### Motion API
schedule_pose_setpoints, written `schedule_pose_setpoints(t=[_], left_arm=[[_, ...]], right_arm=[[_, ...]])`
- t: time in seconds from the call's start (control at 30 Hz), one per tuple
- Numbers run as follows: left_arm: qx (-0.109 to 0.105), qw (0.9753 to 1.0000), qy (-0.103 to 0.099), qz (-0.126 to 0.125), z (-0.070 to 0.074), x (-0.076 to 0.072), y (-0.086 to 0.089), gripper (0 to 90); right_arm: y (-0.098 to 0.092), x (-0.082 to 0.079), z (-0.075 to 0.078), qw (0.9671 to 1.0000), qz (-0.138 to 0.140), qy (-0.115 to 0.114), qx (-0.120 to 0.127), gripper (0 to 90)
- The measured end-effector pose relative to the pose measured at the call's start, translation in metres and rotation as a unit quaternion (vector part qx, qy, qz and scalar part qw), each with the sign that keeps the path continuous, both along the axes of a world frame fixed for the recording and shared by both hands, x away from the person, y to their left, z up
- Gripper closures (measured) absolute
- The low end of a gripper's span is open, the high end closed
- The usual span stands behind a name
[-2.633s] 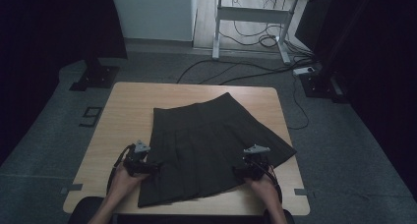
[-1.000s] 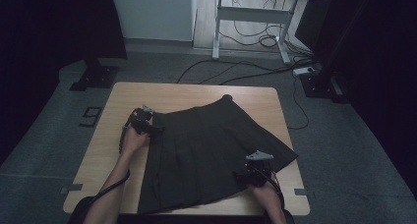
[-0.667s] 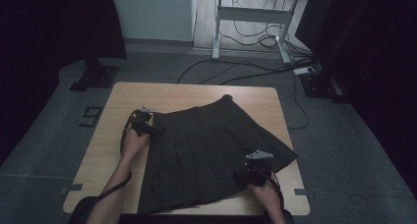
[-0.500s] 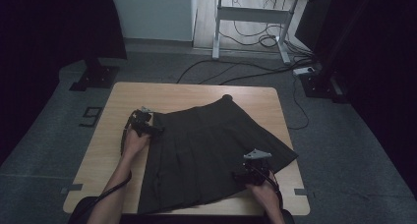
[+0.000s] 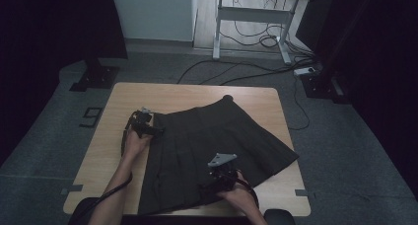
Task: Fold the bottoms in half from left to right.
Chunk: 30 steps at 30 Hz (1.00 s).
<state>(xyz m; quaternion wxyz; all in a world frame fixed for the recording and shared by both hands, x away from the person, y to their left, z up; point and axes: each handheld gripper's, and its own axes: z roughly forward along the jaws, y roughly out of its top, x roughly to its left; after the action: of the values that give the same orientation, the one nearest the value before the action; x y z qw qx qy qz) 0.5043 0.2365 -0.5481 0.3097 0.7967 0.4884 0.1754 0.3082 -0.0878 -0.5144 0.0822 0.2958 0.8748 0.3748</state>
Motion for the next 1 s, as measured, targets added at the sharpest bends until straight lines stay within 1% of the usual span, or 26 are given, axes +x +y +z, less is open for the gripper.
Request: schedule_pose_setpoints(t=[0.07,0.17,0.2,0.23,0.27,0.3,0.37,0.4,0.43,0.47,0.5,0.53,0.57,0.63,0.67,0.7,0.73,0.77,0.8,0.83,0.9,0.93,0.97,1.0], left_arm=[[0.000,1.0000,0.000,0.000,0.000,0.000,0.000,0.0],[0.000,1.0000,0.001,0.000,0.000,0.000,0.000,0.0],[0.001,1.0000,0.001,0.000,0.000,0.000,0.000,0.0],[0.001,1.0000,0.001,0.000,0.000,0.000,0.000,0.0],[0.001,1.0000,0.001,0.000,0.000,0.000,0.000,0.0],[0.001,1.0000,0.001,0.001,0.000,0.000,0.000,0.0],[0.000,1.0000,0.001,0.002,0.000,0.000,0.000,0.0],[0.000,1.0000,0.001,0.002,0.000,0.000,0.000,0.0],[0.000,1.0000,0.000,0.003,0.000,-0.001,0.000,0.0],[0.000,1.0000,0.000,0.003,0.000,-0.001,0.000,0.0],[0.000,1.0000,0.000,0.004,0.000,-0.001,0.000,0.0],[0.000,1.0000,0.001,0.005,0.000,-0.001,0.000,0.0],[0.000,1.0000,0.001,0.005,0.000,-0.001,0.000,0.0],[0.000,1.0000,0.001,0.005,0.000,-0.001,0.000,0.0],[0.000,1.0000,0.001,0.005,0.000,-0.001,0.000,0.0],[0.000,1.0000,0.001,0.006,0.000,-0.001,0.000,0.0],[0.000,1.0000,0.001,0.006,0.000,-0.001,0.000,0.0],[0.000,1.0000,0.001,0.006,0.000,-0.001,-0.001,0.0],[0.000,1.0000,0.001,0.006,0.000,-0.001,-0.001,0.0],[0.000,1.0000,0.001,0.008,0.000,-0.002,-0.001,0.0],[-0.001,0.9999,-0.001,0.011,0.000,-0.003,-0.001,0.4],[-0.001,0.9999,-0.001,0.011,0.000,-0.003,-0.001,1.8],[-0.004,0.9999,-0.007,0.007,0.001,-0.005,-0.002,4.2],[-0.004,0.9999,-0.007,0.007,0.001,-0.005,-0.002,7.6]], right_arm=[[0.015,-0.003,0.001,0.9997,0.024,0.002,-0.001,5.7],[0.036,-0.008,0.001,0.9984,0.056,0.006,-0.005,5.6],[0.036,-0.008,0.001,0.9984,0.056,0.006,-0.005,5.6],[0.049,-0.013,0.002,0.9972,0.074,0.006,-0.008,5.7],[0.049,-0.013,0.002,0.9972,0.074,0.006,-0.008,5.7],[0.061,-0.017,0.002,0.9953,0.095,0.004,-0.015,5.7],[0.072,-0.021,0.001,0.9931,0.116,0.003,-0.020,5.7],[0.072,-0.021,0.001,0.9931,0.116,0.003,-0.020,5.7],[0.081,-0.025,-0.001,0.9905,0.135,0.006,-0.026,5.9],[0.081,-0.025,-0.001,0.9905,0.135,0.006,-0.026,5.9],[0.089,-0.029,-0.005,0.9882,0.150,0.008,-0.029,6.8],[0.092,-0.030,-0.007,0.9868,0.159,0.012,-0.030,6.9],[0.092,-0.030,-0.007,0.9868,0.159,0.012,-0.030,6.9],[0.098,-0.033,-0.011,0.9846,0.171,0.014,-0.033,7.2],[0.101,-0.034,-0.013,0.9833,0.177,0.015,-0.038,7.7],[0.106,-0.036,-0.017,0.9813,0.185,0.015,-0.050,10.0],[0.106,-0.036,-0.017,0.9813,0.185,0.015,-0.050,10.0],[0.109,-0.037,-0.021,0.9793,0.191,0.014,-0.066,13.1],[0.109,-0.037,-0.021,0.9793,0.191,0.014,-0.066,13.1],[0.109,-0.038,-0.022,0.9777,0.195,-0.002,-0.078,14.5],[0.110,-0.040,-0.022,0.9752,0.201,-0.014,-0.091,18.0],[0.110,-0.040,-0.022,0.9752,0.201,-0.014,-0.091,18.0],[0.111,-0.040,-0.020,0.9765,0.194,-0.012,-0.093,22.6],[0.111,-0.040,-0.020,0.9765,0.194,-0.012,-0.093,22.6]])
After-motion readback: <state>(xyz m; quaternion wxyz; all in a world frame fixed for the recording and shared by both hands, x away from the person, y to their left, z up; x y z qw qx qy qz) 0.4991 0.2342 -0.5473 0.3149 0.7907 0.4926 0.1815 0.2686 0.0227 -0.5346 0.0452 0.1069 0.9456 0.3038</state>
